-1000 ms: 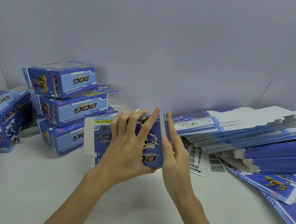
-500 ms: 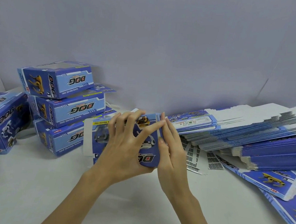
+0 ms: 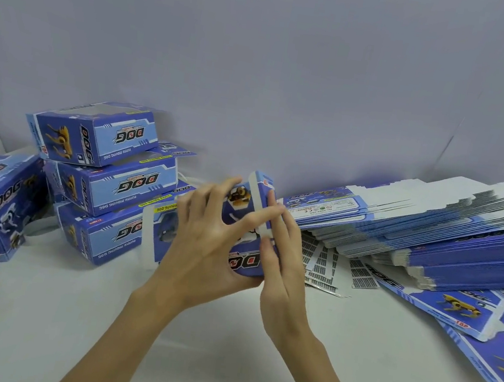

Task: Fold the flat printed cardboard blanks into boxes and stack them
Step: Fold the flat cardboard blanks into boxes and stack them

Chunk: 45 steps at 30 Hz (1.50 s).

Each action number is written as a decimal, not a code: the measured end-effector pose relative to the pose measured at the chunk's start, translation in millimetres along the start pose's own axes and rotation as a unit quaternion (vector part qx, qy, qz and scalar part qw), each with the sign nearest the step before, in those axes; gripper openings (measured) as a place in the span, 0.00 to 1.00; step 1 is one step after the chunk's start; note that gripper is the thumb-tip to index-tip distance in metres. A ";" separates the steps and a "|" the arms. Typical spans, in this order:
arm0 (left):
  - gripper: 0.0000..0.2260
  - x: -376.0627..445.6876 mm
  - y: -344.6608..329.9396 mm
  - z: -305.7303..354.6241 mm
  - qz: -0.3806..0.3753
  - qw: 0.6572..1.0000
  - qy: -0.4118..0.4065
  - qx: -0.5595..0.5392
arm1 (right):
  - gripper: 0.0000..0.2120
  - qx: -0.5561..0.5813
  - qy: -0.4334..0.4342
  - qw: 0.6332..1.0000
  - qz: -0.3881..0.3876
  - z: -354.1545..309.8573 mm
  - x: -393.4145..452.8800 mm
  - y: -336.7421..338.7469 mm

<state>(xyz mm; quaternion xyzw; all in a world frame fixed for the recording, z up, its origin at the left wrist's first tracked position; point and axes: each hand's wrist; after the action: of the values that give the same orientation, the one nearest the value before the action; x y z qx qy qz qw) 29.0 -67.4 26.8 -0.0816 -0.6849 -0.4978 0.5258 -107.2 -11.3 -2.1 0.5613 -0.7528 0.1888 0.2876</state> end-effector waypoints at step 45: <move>0.42 -1.1 1.7 -9.4 -0.016 0.994 0.103 -0.038 | 0.19 -0.036 0.081 0.994 0.067 10.7 -7.2 -5.5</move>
<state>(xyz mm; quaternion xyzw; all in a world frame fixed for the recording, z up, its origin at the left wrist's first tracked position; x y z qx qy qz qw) 36.5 -73.3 26.5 -0.0384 -0.6086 -0.5378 0.5821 -102.8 -14.1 -15.1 0.4814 -0.7692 0.2256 0.3545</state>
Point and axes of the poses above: each hand's wrist, its own x-axis towards the middle knuckle, its own y-axis out of the back of the hand, z = x × y
